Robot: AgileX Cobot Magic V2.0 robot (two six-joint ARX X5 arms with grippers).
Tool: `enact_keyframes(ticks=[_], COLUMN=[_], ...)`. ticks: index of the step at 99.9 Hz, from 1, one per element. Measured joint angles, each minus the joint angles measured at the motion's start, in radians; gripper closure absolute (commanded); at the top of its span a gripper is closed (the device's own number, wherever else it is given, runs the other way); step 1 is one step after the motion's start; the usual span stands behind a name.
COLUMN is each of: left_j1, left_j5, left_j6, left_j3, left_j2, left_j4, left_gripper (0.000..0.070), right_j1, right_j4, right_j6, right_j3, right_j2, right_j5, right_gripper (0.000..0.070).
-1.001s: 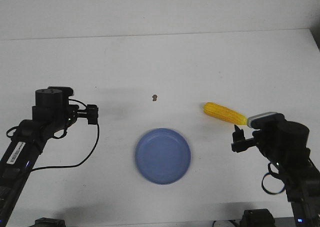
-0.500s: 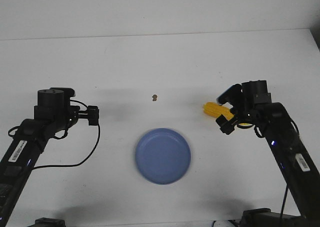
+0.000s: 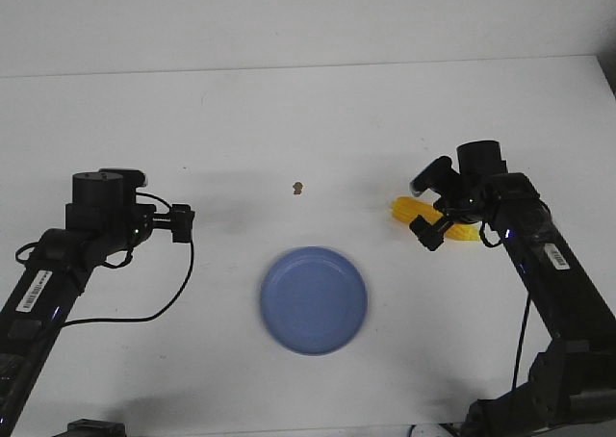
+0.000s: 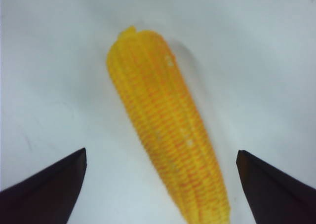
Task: Place corn on plate with both arms
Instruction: 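Lower the right gripper over the yellow corn and grasp it, then lift the corn with the right gripper and carry it over the plate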
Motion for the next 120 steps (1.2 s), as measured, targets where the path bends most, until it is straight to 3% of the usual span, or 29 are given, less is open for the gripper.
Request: enact_keyframes(ticks=[32,39,43,53,58,76,94,120], left_j1=[0.000,0.000,0.000,0.000,0.000,0.000,0.000,0.000], left_j5=[0.000,0.000,0.000,0.000,0.000,0.000,0.000,0.000], left_j6=[-0.001,-0.001,-0.002,-0.002,-0.002,-0.002,-0.002,-0.002], left_j3=[0.000,0.000,0.000,0.000,0.000,0.000,0.000,0.000], left_j2=[0.000,0.000,0.000,0.000,0.000,0.000,0.000,0.000], left_j4=[0.000,0.000,0.000,0.000,0.000,0.000,0.000,0.000], left_gripper=[0.0109,0.0109,0.0109,0.0109,0.0109,0.0109,0.0110,0.0109], right_j1=[-0.017,-0.017,-0.017,-0.017,-0.017,-0.017,0.001,0.189], right_j4=[0.041,0.041,0.042,0.042,0.040,-0.008,-0.066,-0.115], right_j6=[-0.007,-0.006,-0.006,-0.005,-0.006,0.017,0.064,0.131], right_j3=[0.006,0.006,0.006,0.006,0.006,0.019,0.019,0.032], right_j2=[0.124,0.153,0.164,0.178,0.178,0.178,0.114,-0.108], right_j5=[-0.076,-0.087,-0.088,-0.089,-0.090,-0.099,-0.203,-0.261], right_gripper=[0.0067,0.0095,0.0156,0.0459,0.0536,0.0540,0.0540,0.0540])
